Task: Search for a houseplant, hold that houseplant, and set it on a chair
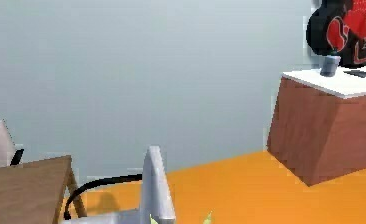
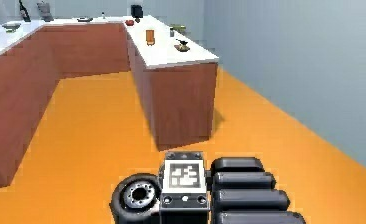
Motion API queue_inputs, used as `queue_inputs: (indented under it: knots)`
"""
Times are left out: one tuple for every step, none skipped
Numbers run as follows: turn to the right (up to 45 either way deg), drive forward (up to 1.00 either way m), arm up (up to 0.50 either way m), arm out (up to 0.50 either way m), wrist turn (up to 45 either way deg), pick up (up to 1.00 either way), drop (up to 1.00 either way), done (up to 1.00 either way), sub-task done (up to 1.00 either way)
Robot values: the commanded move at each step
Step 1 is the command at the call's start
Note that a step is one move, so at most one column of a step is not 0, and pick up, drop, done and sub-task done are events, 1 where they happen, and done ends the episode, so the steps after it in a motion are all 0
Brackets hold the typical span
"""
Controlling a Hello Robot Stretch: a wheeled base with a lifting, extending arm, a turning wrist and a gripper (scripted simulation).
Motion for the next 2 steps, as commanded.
queue_inputs:
  knots:
    - [42.0, 0.0, 0.0, 0.0, 0.0, 0.0, 0.0, 0.0, 0.0]
    - [-45.0, 0.0, 0.0, 0.0, 0.0, 0.0, 0.0, 0.0, 0.0]
